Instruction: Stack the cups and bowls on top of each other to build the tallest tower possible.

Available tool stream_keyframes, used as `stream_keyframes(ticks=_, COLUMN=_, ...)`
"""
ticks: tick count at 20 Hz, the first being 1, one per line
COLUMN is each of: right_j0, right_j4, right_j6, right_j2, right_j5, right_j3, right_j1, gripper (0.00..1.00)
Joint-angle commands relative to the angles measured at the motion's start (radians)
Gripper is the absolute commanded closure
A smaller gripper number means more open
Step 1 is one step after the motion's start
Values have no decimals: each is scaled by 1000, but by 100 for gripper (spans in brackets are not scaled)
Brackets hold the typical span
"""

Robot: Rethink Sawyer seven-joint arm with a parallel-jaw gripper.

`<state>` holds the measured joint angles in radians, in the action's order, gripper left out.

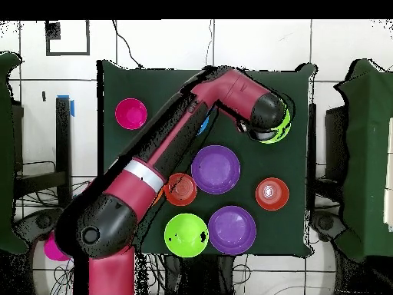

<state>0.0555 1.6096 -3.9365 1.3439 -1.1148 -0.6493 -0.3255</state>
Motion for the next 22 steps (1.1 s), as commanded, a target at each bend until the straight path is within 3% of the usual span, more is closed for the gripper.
stream_keyframes(ticks=1, right_j0=-35, right_j4=12, right_j6=255, right_j2=-132, right_j5=-7, right_j3=117, right_j1=-81, gripper=0)
stream_keyframes(ticks=22, right_j0=3, right_j4=-54, right_j6=262, right_j2=-139, right_j5=136, right_j3=107, right_j1=-152, gripper=0)
